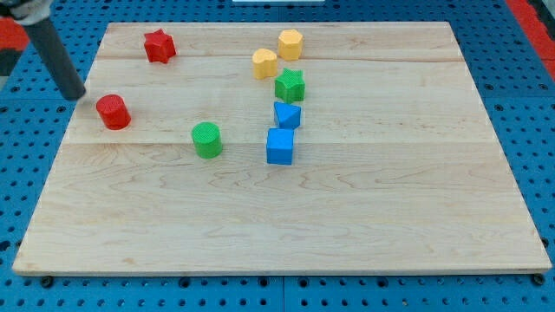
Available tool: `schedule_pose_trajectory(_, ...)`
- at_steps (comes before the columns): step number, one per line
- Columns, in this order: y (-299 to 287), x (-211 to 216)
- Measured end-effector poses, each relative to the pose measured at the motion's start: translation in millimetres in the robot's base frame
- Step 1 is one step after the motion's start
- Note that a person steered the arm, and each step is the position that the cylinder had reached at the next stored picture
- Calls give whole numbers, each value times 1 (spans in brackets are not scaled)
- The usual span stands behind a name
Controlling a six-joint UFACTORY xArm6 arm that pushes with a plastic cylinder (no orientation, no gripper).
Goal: Place the red circle to the left of the green circle
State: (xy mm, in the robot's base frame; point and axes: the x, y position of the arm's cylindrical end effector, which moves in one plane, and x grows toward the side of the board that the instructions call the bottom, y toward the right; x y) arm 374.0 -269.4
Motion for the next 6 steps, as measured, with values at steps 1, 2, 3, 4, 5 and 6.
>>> schedule_pose_trajectory(1, 63, 21)
schedule_pose_trajectory(2, 54, 21)
schedule_pose_trajectory(3, 37, -8)
schedule_pose_trajectory(4, 83, 0)
schedule_pose_trajectory(5, 85, 28)
schedule_pose_trajectory(6, 78, 19)
